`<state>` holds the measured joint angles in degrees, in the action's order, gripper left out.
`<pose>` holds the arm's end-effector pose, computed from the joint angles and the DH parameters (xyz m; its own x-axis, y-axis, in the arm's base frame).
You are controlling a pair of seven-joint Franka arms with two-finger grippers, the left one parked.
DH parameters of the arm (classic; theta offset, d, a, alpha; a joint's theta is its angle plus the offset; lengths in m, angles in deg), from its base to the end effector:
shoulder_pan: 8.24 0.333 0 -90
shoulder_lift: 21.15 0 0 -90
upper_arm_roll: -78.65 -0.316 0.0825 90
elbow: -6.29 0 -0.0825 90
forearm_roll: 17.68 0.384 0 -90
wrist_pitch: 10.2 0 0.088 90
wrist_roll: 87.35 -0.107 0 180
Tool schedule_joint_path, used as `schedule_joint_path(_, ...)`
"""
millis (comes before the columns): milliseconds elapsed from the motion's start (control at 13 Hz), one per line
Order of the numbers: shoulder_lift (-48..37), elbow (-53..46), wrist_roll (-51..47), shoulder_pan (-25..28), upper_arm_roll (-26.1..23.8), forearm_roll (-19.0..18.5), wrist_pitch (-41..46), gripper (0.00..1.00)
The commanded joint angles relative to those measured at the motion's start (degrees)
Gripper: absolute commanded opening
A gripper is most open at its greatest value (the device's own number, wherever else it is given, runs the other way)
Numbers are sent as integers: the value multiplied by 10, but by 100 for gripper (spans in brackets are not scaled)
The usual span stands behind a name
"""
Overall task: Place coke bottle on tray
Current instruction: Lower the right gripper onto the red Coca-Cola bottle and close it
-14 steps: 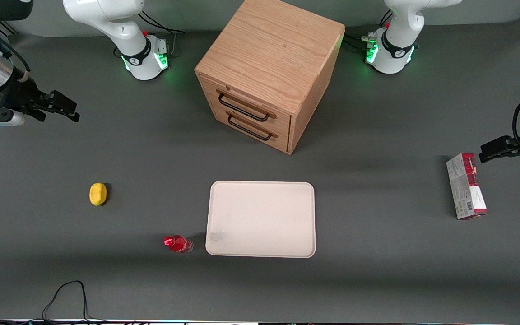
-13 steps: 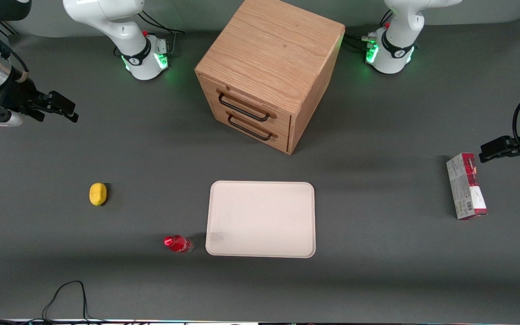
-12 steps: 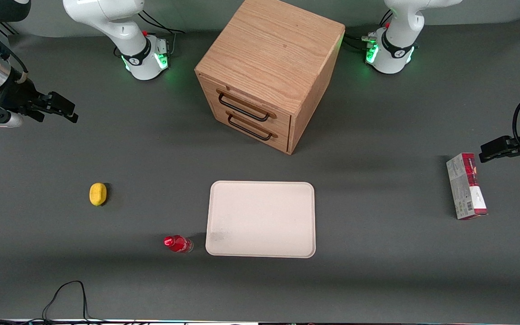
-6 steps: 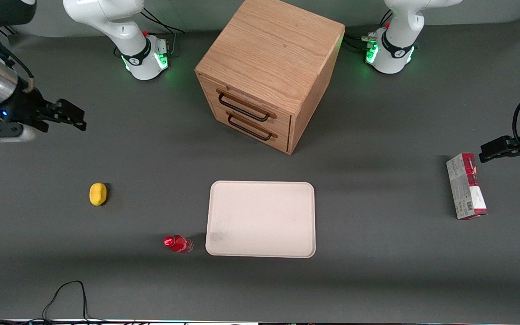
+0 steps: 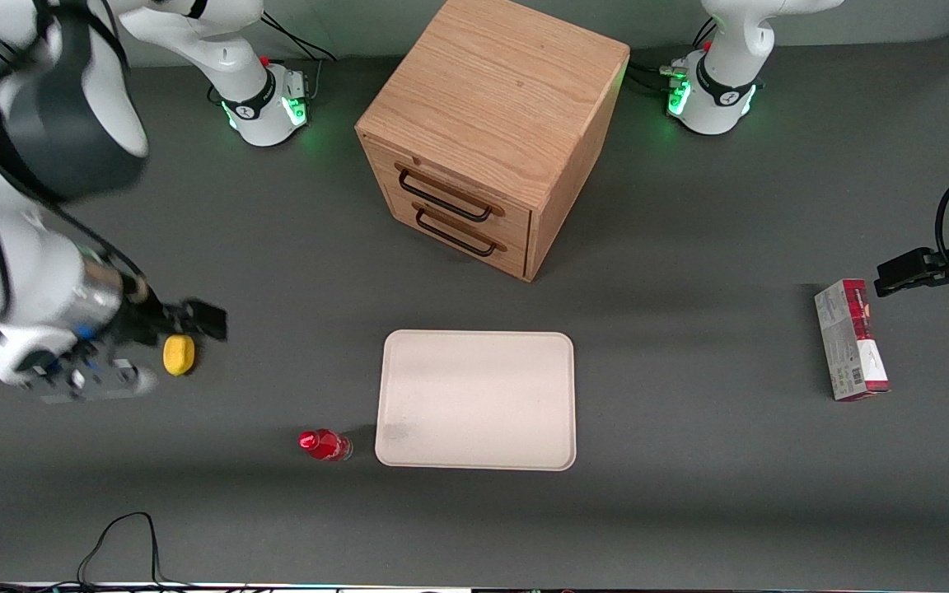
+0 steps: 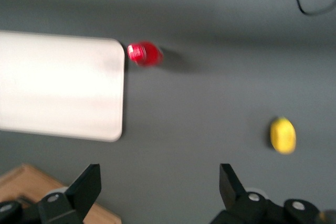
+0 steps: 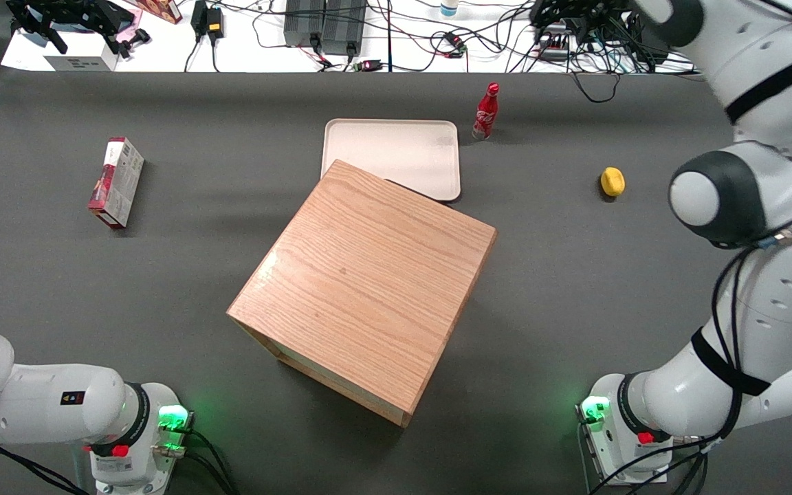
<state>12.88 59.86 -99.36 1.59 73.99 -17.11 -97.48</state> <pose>0.6942 0.1606 0.5407 0.9994 0.0304 -0.0155 0.0295 -0.9981 -0.0533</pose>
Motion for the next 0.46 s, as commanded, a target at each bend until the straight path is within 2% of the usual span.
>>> schedule_joint_path(0,73,-58,-20,11,-6,2,-57,100)
schedule_joint_path(154,102,-58,-20,17,-13,-28,-95,100)
schedule_joint_path(231,117,-58,-26,21,-16,-31,-109,100)
schedule_joint_path(385,151,-57,-36,35,-17,-74,-135,100)
